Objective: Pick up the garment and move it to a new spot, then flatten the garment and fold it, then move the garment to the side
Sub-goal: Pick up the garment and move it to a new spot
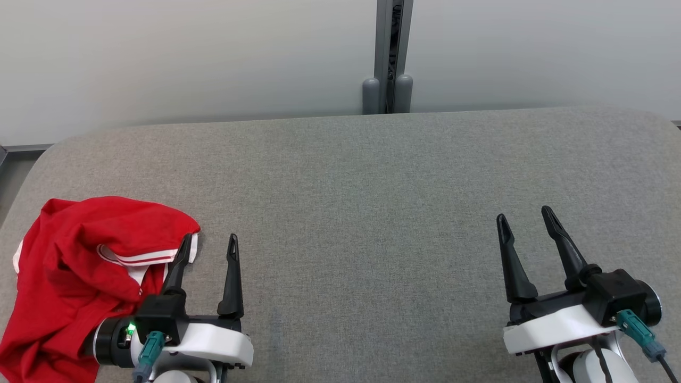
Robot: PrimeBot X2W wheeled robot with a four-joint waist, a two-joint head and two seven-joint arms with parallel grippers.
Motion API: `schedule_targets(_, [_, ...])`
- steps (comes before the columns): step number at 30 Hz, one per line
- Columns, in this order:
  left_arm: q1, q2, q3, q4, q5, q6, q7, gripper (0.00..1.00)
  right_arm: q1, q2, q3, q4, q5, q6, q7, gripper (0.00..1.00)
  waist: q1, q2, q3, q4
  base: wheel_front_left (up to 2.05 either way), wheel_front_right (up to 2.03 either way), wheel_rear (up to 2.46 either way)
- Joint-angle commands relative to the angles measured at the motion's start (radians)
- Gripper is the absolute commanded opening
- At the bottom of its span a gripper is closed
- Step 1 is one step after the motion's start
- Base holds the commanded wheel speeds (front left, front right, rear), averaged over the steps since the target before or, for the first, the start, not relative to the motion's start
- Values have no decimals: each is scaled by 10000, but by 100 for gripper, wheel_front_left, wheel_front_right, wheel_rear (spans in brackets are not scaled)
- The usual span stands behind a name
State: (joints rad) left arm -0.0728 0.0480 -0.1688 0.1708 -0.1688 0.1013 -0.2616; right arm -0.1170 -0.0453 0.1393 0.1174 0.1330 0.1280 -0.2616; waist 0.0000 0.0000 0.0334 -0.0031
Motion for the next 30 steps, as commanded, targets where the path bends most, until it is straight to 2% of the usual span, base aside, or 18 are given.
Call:
schedule_targets(1, [-162,44,9,38,88,79,-42,100,20,-95,-17,-23,-25,50,-60,100,0,0,3,16,0,0,0])
schedule_targets(8, [-204,44,29,69,149,207,-42,100,87,-92,-24,-68,-19,50,-60,100,0,0,-11,308,0,0,0])
schedule_targets(17, [-102,41,41,98,184,375,-42,100,150,-90,142,-104,-23,49,-60,100,0,0,-16,1389,0,0,0])
schedule_targets(30, [88,41,208,-45,285,498,-42,100,264,-90,345,-169,-59,38,-58,100,0,0,-53,2562,0,0,0])
